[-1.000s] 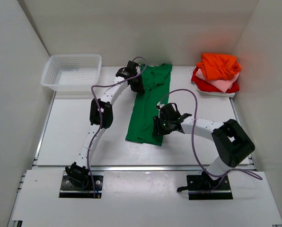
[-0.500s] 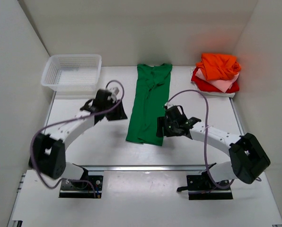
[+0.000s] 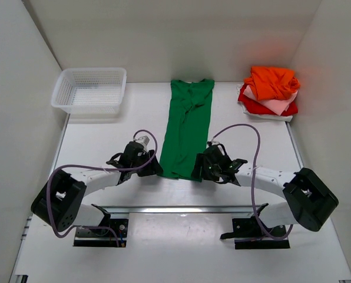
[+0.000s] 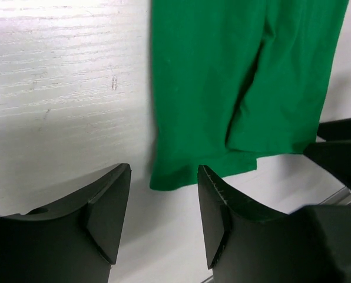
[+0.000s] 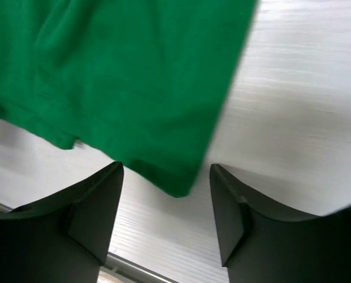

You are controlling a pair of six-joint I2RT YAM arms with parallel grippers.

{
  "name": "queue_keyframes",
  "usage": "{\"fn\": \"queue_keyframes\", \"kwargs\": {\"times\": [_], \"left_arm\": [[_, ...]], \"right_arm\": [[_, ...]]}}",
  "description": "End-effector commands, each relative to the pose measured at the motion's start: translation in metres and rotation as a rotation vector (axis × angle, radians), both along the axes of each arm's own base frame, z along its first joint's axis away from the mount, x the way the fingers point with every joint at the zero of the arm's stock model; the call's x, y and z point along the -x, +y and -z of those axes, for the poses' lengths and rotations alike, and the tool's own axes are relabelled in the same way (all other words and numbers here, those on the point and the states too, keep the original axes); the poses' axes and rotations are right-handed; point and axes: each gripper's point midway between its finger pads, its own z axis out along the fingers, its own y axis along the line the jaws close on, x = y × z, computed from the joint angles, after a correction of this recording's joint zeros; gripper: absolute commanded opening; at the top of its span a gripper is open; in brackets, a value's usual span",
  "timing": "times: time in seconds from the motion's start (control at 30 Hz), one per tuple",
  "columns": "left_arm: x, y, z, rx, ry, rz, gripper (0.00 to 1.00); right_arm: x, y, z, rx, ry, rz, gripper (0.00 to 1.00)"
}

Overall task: Fold and stack the t-shirts
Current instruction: Grab the bottom of the folded rectangular tshirt with both arms

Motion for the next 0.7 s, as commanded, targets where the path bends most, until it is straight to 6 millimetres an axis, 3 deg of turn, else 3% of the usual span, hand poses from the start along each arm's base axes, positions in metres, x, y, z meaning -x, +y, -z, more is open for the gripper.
{"fn": "queue_keyframes", "kwargs": {"times": [0.0, 0.07, 0.13, 0.17, 0.2, 0.23, 0.27, 0.37, 0.53, 0.67], "left_arm": [[-0.009, -0.01, -0.004, 0.054, -0.043, -0.042, 0.6], [-0.008, -0.013, -0.001, 0.045, -0.04, -0.032, 0.59], [-0.009, -0.018, 0.0, 0.055, -0.032, -0.031, 0.57], [-0.007, -0.021, 0.002, 0.056, -0.028, -0.021, 0.49], [-0.004, -0.025, 0.003, 0.065, -0.025, -0.004, 0.29], [-0.003, -0.025, 0.005, 0.073, -0.03, -0.005, 0.17], [0.004, -0.03, 0.003, 0.092, -0.015, 0.028, 0.0], [0.028, -0.023, 0.005, 0.06, 0.018, 0.063, 0.0], [0.093, 0.0, 0.011, -0.009, 0.082, 0.128, 0.0], [0.117, 0.003, 0.004, 0.057, 0.102, 0.121, 0.0]], "right_arm": [[0.008, 0.007, 0.013, -0.018, 0.036, 0.027, 0.57], [0.013, 0.009, 0.02, -0.001, 0.051, 0.013, 0.54], [0.015, 0.01, 0.023, 0.004, 0.064, 0.004, 0.44], [0.017, 0.011, 0.025, 0.009, 0.075, -0.007, 0.39], [0.018, 0.012, 0.025, 0.006, 0.072, -0.018, 0.2], [0.022, 0.011, 0.028, 0.015, 0.089, -0.026, 0.0], [0.028, 0.009, 0.031, 0.028, 0.109, -0.035, 0.0], [0.05, 0.005, 0.027, 0.044, 0.155, -0.124, 0.0], [0.098, -0.009, 0.025, 0.044, 0.227, -0.237, 0.0], [0.122, -0.007, 0.014, -0.015, 0.228, -0.296, 0.0]]}}
